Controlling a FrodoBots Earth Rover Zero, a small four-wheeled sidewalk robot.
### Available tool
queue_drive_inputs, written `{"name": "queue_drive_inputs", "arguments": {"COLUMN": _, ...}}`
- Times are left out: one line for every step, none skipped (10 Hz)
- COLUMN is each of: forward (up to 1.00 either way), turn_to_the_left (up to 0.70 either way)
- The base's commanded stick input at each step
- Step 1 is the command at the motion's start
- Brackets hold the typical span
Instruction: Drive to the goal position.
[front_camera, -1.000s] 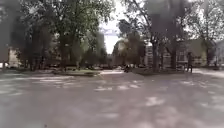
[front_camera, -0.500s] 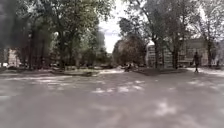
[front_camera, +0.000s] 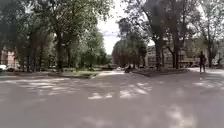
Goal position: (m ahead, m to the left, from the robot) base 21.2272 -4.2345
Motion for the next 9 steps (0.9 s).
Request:
{"name": "queue_drive_inputs", "arguments": {"forward": 0.85, "turn_to_the_left": 0.00}}
{"name": "queue_drive_inputs", "arguments": {"forward": 0.85, "turn_to_the_left": 0.00}}
{"name": "queue_drive_inputs", "arguments": {"forward": 0.85, "turn_to_the_left": 0.00}}
{"name": "queue_drive_inputs", "arguments": {"forward": 0.85, "turn_to_the_left": 0.00}}
{"name": "queue_drive_inputs", "arguments": {"forward": 0.85, "turn_to_the_left": 0.00}}
{"name": "queue_drive_inputs", "arguments": {"forward": 0.85, "turn_to_the_left": 0.00}}
{"name": "queue_drive_inputs", "arguments": {"forward": 0.85, "turn_to_the_left": 0.00}}
{"name": "queue_drive_inputs", "arguments": {"forward": 0.85, "turn_to_the_left": 0.00}}
{"name": "queue_drive_inputs", "arguments": {"forward": 0.85, "turn_to_the_left": 0.00}}
